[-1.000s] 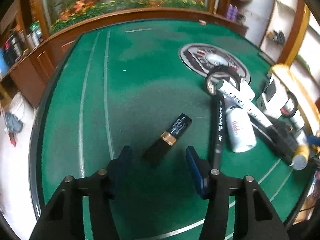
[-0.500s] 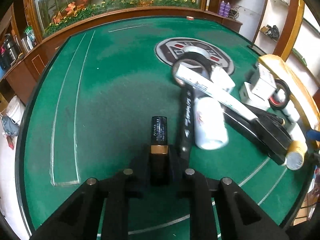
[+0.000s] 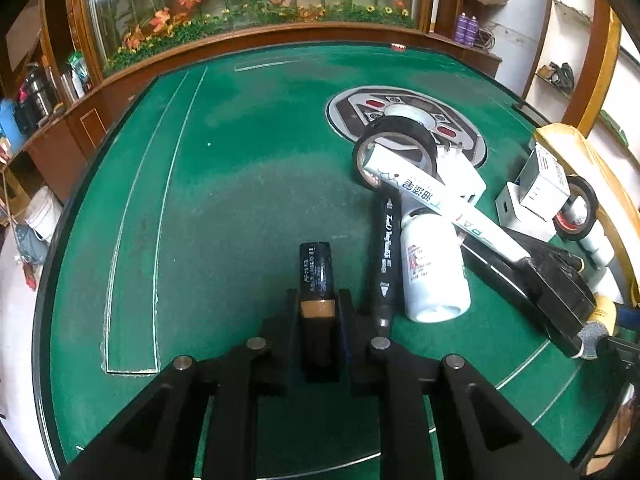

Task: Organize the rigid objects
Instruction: 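Grasp the yellow tape roll with the right tool while the left tool holds the lipstick, then carry the lipstick and tape roll into the white tray and open both tools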

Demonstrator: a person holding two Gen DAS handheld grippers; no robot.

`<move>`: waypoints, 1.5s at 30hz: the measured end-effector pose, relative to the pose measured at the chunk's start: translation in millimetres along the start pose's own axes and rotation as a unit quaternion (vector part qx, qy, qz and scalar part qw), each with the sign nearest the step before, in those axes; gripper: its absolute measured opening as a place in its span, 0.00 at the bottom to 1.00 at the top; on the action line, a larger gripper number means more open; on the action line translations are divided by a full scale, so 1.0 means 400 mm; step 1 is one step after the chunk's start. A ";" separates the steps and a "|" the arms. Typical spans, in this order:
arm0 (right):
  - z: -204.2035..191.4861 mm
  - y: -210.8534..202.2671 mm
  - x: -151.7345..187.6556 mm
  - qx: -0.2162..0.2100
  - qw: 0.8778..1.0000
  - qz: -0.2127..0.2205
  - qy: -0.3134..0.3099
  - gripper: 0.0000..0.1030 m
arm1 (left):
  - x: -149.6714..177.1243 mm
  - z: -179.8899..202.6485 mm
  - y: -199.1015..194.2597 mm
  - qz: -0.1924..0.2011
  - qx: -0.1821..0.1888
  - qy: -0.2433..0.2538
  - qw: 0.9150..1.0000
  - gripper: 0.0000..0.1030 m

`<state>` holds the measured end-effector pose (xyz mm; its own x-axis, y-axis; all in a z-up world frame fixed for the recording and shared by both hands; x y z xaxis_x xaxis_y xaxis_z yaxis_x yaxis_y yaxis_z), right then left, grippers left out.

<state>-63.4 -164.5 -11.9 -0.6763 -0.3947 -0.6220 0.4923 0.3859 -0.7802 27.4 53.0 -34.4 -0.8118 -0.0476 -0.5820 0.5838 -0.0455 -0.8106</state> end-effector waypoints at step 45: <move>0.573 -0.235 0.037 0.085 0.959 0.112 0.246 0.31 | -0.074 0.834 -0.053 0.006 0.196 0.105 0.975 0.17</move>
<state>5.8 -397.6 36.7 -0.6989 0.1403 -0.7013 0.7098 0.2565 -0.6560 43.0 -277.4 21.5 -0.7652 0.1524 -0.6254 0.5200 -0.4264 -0.7401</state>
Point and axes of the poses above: each gripper's, at about its wrist camera, not at the fingertips, and y roughly the way its jaws point, z to its right, x to its underside, the point moved 6 cm from there along y, roughly the way its jaws point, and after that the axes turned 7 degrees about -y, right-handed, at the moved point
